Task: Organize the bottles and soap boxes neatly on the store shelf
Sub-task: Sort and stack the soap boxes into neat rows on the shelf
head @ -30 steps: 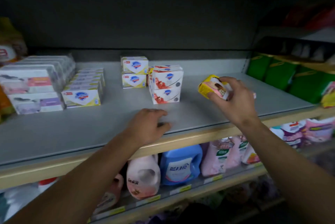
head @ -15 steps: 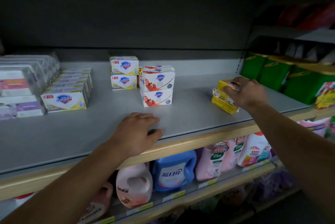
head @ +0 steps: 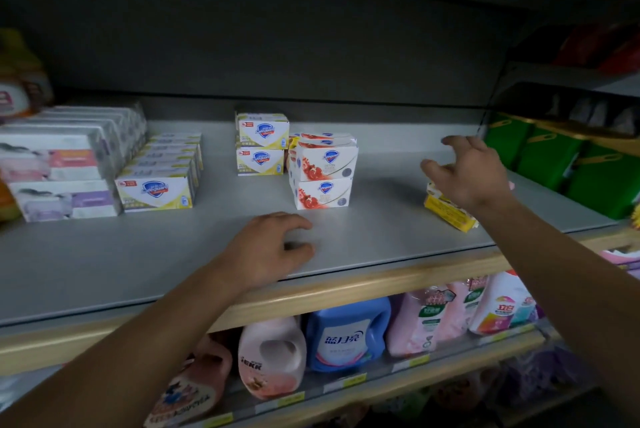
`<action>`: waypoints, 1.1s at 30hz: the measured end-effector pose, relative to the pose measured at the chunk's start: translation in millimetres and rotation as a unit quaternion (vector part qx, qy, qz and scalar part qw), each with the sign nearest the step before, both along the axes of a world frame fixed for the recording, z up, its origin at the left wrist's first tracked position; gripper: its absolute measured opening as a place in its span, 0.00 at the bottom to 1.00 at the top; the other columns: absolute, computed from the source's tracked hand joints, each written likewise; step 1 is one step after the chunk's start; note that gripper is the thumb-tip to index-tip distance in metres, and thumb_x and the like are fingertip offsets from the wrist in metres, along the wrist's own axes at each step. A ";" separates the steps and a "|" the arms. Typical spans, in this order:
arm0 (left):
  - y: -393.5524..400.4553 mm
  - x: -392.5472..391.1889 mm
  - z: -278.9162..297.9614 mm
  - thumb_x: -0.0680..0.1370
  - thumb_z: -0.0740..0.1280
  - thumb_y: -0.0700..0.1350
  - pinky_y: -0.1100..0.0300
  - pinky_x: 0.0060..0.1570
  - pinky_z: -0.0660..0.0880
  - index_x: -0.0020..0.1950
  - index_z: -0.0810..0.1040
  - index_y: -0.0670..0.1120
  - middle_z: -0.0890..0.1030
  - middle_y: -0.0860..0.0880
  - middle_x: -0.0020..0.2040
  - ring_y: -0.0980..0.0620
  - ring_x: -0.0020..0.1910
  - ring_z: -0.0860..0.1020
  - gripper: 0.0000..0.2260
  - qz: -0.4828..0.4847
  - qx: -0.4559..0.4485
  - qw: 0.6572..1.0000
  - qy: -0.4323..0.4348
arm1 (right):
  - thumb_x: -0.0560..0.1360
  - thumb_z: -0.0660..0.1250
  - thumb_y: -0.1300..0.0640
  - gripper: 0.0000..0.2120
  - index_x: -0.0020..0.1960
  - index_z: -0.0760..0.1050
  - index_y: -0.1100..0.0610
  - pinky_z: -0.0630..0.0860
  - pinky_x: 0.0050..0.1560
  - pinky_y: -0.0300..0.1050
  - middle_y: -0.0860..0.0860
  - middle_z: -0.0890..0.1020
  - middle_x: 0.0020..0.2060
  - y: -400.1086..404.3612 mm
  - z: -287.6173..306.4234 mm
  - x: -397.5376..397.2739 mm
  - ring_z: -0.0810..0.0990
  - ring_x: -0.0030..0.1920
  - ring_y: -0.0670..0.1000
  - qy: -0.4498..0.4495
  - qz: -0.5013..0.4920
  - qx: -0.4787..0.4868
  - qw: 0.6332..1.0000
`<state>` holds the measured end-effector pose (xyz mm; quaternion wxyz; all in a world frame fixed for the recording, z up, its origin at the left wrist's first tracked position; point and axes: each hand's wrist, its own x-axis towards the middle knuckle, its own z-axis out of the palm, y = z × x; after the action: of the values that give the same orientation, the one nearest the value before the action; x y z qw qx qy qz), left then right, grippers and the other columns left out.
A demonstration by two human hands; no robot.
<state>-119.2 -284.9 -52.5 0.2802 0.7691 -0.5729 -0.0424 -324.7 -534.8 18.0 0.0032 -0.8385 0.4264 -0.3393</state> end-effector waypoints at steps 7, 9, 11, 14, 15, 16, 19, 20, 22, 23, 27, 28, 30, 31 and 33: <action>57.3 69.3 12.0 0.69 0.63 0.62 0.59 0.62 0.70 0.63 0.80 0.43 0.81 0.44 0.61 0.46 0.61 0.79 0.31 0.091 -0.004 0.995 -0.030 | 0.74 0.68 0.44 0.26 0.69 0.71 0.52 0.70 0.60 0.47 0.52 0.74 0.64 80.7 33.4 98.7 0.73 0.63 0.54 -0.014 0.193 -0.069 0.979; 74.3 90.2 8.4 0.74 0.68 0.56 0.58 0.62 0.70 0.64 0.79 0.45 0.80 0.43 0.62 0.45 0.62 0.78 0.23 0.131 0.017 0.990 -0.049 | 0.74 0.68 0.44 0.26 0.69 0.70 0.50 0.71 0.59 0.47 0.50 0.73 0.64 99.9 36.4 131.4 0.73 0.63 0.53 0.008 0.232 -0.078 0.970; 88.6 109.7 2.9 0.76 0.67 0.57 0.54 0.63 0.71 0.65 0.79 0.47 0.80 0.44 0.64 0.44 0.64 0.76 0.22 0.166 0.043 0.982 -0.077 | 0.73 0.69 0.44 0.27 0.69 0.70 0.51 0.71 0.60 0.47 0.50 0.73 0.64 114.6 36.3 165.1 0.72 0.63 0.54 0.030 0.260 -0.083 0.962; 104.1 129.2 -3.0 0.76 0.64 0.61 0.53 0.62 0.72 0.65 0.78 0.47 0.80 0.46 0.64 0.45 0.65 0.76 0.24 0.190 0.066 0.974 -0.102 | 0.73 0.70 0.45 0.27 0.69 0.70 0.51 0.70 0.61 0.49 0.51 0.73 0.64 124.7 32.2 213.9 0.72 0.64 0.56 0.059 0.279 -0.082 0.955; 106.7 131.6 -3.4 0.75 0.60 0.65 0.54 0.61 0.72 0.63 0.79 0.47 0.80 0.46 0.63 0.45 0.64 0.76 0.27 0.192 0.073 0.972 -0.111 | 0.73 0.70 0.46 0.28 0.70 0.69 0.51 0.70 0.61 0.49 0.52 0.72 0.65 125.1 30.0 229.4 0.71 0.64 0.56 0.070 0.277 -0.081 0.955; 108.0 132.8 -4.7 0.72 0.54 0.68 0.55 0.61 0.72 0.61 0.79 0.47 0.81 0.47 0.61 0.46 0.63 0.76 0.32 0.189 0.074 0.972 -0.120 | 0.73 0.70 0.46 0.28 0.70 0.69 0.52 0.69 0.62 0.50 0.52 0.72 0.65 124.4 27.2 244.5 0.71 0.64 0.57 0.082 0.271 -0.079 0.956; 106.4 133.3 -9.6 0.67 0.43 0.69 0.56 0.59 0.72 0.56 0.80 0.49 0.82 0.48 0.57 0.46 0.61 0.76 0.37 0.197 0.058 0.968 -0.142 | 0.73 0.70 0.46 0.30 0.72 0.67 0.53 0.70 0.64 0.53 0.55 0.72 0.66 114.1 16.6 283.6 0.71 0.64 0.61 0.108 0.238 -0.074 0.962; 105.7 134.3 -11.3 0.67 0.43 0.68 0.56 0.59 0.72 0.55 0.79 0.49 0.82 0.49 0.56 0.47 0.61 0.76 0.36 0.203 0.054 0.966 -0.149 | 0.73 0.70 0.46 0.31 0.72 0.66 0.53 0.69 0.64 0.54 0.56 0.72 0.66 108.4 12.3 294.3 0.71 0.64 0.61 0.116 0.220 -0.076 0.966; 104.1 136.0 -15.0 0.68 0.43 0.68 0.56 0.59 0.72 0.54 0.79 0.50 0.81 0.51 0.55 0.48 0.61 0.76 0.34 0.208 0.045 0.964 -0.162 | 0.73 0.70 0.44 0.33 0.73 0.64 0.52 0.67 0.67 0.54 0.56 0.71 0.68 95.0 3.0 309.9 0.70 0.66 0.62 0.135 0.164 -0.078 0.974; 103.3 137.7 -17.5 0.69 0.45 0.68 0.57 0.60 0.71 0.54 0.79 0.50 0.81 0.52 0.56 0.49 0.61 0.75 0.33 0.211 0.042 0.963 -0.166 | 0.73 0.69 0.44 0.33 0.74 0.63 0.51 0.65 0.68 0.54 0.56 0.71 0.69 88.9 -1.9 315.3 0.69 0.67 0.61 0.148 0.131 -0.074 0.977; 100.5 141.7 -23.7 0.70 0.54 0.65 0.57 0.61 0.69 0.54 0.79 0.51 0.80 0.54 0.56 0.50 0.61 0.73 0.25 0.221 0.021 0.964 -0.147 | 0.75 0.69 0.50 0.30 0.74 0.63 0.51 0.56 0.74 0.57 0.55 0.72 0.69 73.9 -21.2 325.0 0.67 0.70 0.60 0.144 0.080 -0.104 0.981; 100.0 142.3 -24.8 0.70 0.55 0.64 0.57 0.60 0.69 0.53 0.79 0.51 0.80 0.53 0.56 0.50 0.61 0.73 0.24 0.222 0.016 0.965 -0.141 | 0.75 0.69 0.52 0.29 0.73 0.65 0.52 0.55 0.74 0.57 0.56 0.73 0.67 72.9 -23.8 325.3 0.68 0.69 0.60 0.134 0.081 -0.129 0.979; 100.2 142.4 -25.7 0.70 0.56 0.63 0.57 0.61 0.68 0.54 0.79 0.51 0.79 0.54 0.57 0.50 0.62 0.72 0.23 0.224 0.012 0.965 -0.134 | 0.74 0.71 0.51 0.27 0.71 0.68 0.54 0.55 0.75 0.56 0.57 0.75 0.63 73.8 -23.6 323.8 0.70 0.66 0.60 0.118 0.086 -0.161 0.976; 100.6 142.3 -25.9 0.70 0.56 0.63 0.57 0.61 0.68 0.55 0.79 0.52 0.79 0.54 0.58 0.50 0.63 0.72 0.23 0.225 0.010 0.965 -0.133 | 0.74 0.71 0.50 0.26 0.69 0.69 0.54 0.55 0.75 0.56 0.57 0.75 0.61 75.3 -21.1 322.5 0.71 0.64 0.60 0.112 0.090 -0.165 0.976; 100.8 141.5 -24.7 0.71 0.57 0.62 0.56 0.62 0.68 0.56 0.79 0.52 0.79 0.53 0.59 0.50 0.63 0.72 0.22 0.224 0.010 0.966 -0.126 | 0.73 0.72 0.48 0.26 0.67 0.71 0.54 0.56 0.74 0.55 0.57 0.75 0.58 81.1 -14.5 318.4 0.73 0.61 0.60 0.094 0.111 -0.163 0.976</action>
<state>22.4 -184.1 -77.2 0.2005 0.8797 -0.4160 0.1130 -6.3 -453.8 3.5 -0.1358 -0.8979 0.2680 -0.3217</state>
